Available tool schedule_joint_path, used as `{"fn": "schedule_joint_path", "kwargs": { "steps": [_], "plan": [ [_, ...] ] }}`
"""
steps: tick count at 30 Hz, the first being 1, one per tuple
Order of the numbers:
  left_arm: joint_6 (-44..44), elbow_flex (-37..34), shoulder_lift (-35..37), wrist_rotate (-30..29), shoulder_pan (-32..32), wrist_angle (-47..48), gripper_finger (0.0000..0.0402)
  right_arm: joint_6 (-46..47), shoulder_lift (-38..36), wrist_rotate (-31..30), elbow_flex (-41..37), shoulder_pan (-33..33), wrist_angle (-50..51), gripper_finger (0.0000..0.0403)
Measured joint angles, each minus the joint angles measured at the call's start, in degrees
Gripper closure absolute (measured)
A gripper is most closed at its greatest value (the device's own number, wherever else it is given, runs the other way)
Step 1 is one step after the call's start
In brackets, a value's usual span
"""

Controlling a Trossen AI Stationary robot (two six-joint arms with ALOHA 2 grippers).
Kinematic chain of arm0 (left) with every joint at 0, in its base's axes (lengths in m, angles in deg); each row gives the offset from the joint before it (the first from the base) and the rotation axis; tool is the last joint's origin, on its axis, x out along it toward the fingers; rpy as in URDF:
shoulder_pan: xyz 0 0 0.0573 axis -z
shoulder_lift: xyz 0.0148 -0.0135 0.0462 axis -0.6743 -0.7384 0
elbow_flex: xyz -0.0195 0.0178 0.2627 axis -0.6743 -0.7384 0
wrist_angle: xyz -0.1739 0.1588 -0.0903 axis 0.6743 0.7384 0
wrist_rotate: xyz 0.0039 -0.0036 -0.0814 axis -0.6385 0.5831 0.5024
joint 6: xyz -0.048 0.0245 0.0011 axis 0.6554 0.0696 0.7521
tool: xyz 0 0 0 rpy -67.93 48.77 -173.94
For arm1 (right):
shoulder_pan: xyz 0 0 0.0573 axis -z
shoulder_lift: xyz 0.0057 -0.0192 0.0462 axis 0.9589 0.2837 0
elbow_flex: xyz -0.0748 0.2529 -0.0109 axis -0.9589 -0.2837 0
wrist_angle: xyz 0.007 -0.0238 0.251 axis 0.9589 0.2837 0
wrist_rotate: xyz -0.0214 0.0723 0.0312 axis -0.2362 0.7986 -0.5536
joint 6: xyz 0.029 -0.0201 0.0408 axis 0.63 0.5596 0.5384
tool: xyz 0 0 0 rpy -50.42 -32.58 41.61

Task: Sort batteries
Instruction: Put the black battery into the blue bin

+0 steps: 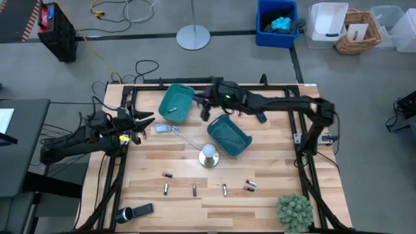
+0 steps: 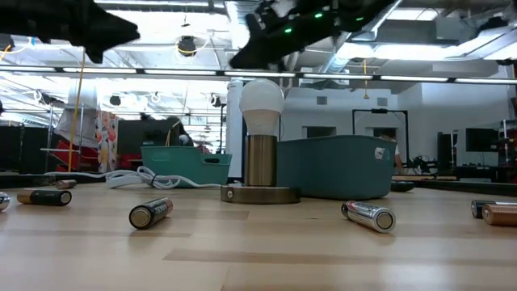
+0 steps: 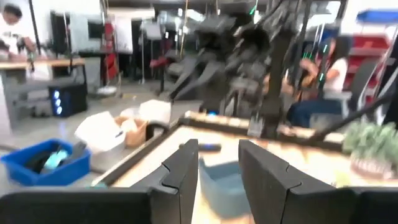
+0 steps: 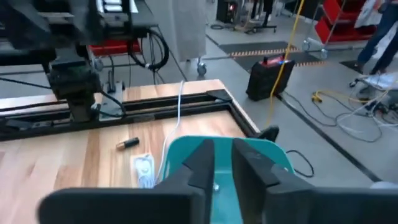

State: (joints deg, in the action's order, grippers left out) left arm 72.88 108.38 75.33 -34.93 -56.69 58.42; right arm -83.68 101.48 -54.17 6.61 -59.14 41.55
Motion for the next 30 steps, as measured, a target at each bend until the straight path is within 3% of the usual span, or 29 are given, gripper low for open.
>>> {"fn": "schedule_joint_path", "kwargs": {
  "steps": [5, 8, 17, 22, 30],
  "plan": [
    [-1.09, 0.00, -6.68, -0.02, 0.03, 1.38, 0.0290, -0.04, -10.85, -8.72, -13.06, -3.08, -7.39, 0.0373],
    [-1.70, 0.00, -11.54, 1.66, 0.74, 1.52, 0.0290, 0.00, -18.25, -10.90, -20.18, -4.39, -12.01, 0.0384],
    [-5.00, 0.00, -23.65, 1.90, 7.55, 3.91, 0.0290, 1.48, -34.31, -25.50, -35.42, -12.67, -13.26, 0.0385],
    [-5.63, 0.00, -29.15, 2.00, 14.34, 4.20, 0.0290, 1.62, -39.65, -32.99, -40.53, -17.76, -14.17, 0.0381],
    [-4.15, 0.00, -35.40, 0.99, 24.11, 4.37, 0.0289, 3.09, -42.71, -39.05, -44.64, -21.39, -14.08, 0.0380]
  ]
}}
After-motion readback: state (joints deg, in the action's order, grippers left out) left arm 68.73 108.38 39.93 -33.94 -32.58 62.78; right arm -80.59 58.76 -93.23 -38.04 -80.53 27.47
